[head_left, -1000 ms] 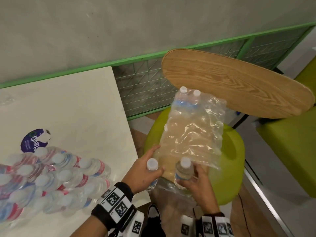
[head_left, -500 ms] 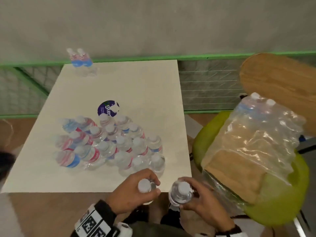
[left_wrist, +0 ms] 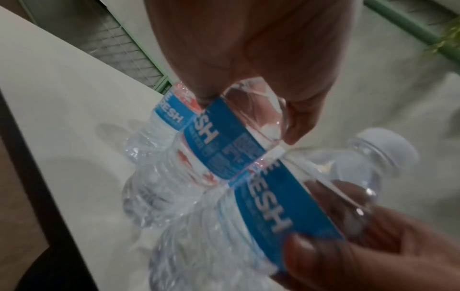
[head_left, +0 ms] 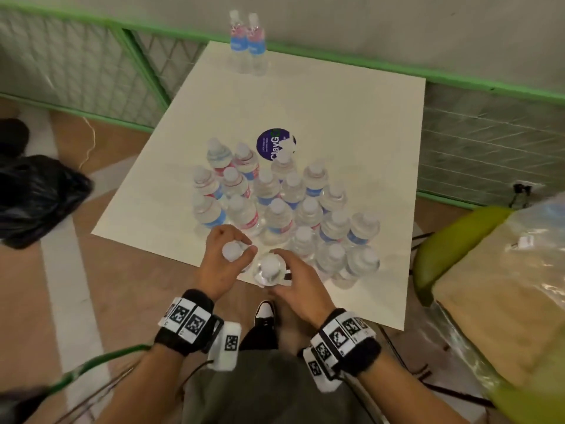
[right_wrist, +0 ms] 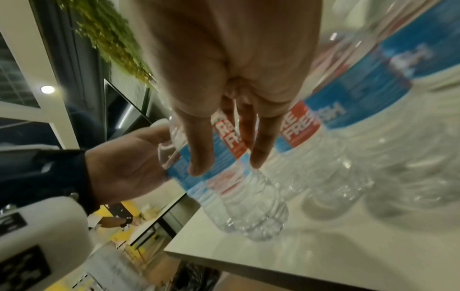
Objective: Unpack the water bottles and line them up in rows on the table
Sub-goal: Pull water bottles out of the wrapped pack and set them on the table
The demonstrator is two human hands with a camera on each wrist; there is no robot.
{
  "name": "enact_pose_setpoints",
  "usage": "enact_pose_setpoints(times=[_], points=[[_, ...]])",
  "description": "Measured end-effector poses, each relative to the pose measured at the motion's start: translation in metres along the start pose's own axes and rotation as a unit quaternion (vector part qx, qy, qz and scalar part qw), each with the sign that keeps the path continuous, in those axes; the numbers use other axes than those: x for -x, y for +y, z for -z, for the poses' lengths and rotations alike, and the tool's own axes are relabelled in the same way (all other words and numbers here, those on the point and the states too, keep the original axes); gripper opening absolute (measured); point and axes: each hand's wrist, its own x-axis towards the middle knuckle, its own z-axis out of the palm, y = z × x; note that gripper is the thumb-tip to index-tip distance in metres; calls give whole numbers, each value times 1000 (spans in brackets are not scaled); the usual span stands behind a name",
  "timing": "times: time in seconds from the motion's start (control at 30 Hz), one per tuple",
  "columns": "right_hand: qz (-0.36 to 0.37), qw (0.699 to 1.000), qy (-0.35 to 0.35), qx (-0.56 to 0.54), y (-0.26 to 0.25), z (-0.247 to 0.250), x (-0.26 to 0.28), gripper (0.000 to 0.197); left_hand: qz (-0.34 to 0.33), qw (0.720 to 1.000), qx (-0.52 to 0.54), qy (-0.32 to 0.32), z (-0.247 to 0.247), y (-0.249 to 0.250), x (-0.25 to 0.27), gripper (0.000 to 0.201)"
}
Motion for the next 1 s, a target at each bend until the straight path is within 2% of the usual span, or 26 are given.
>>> enact_pose_setpoints(times=[0.2,0.37,0.47,0.7,0.83,0.93,1.0], points=[[-28,997,64,-22,6,-33,-34,54,38,997,-13,61,-4,-22,-16,20],[-47,993,109,-3,11,-44,-48,57,63,995,12,71,-8,-27,-27,25],[-48,991,124,-13,11,-45,-52,59,66,994,7,82,-9,-26,-30,39],[-81,993,86,15,10,-48,-50,80,55,996,-21,72,9,-37,-22,81],[-130,986,23,99,11,-43,-42,86,40,995,-37,78,19,-35,-12,79],[-146,975,-47,158,3,-29,-28,73,15,992,-51,114,28,-21,-5,70],[-146,972,-102,151,-5,-14,-14,62,-19,989,-71,129,32,-5,-1,63]])
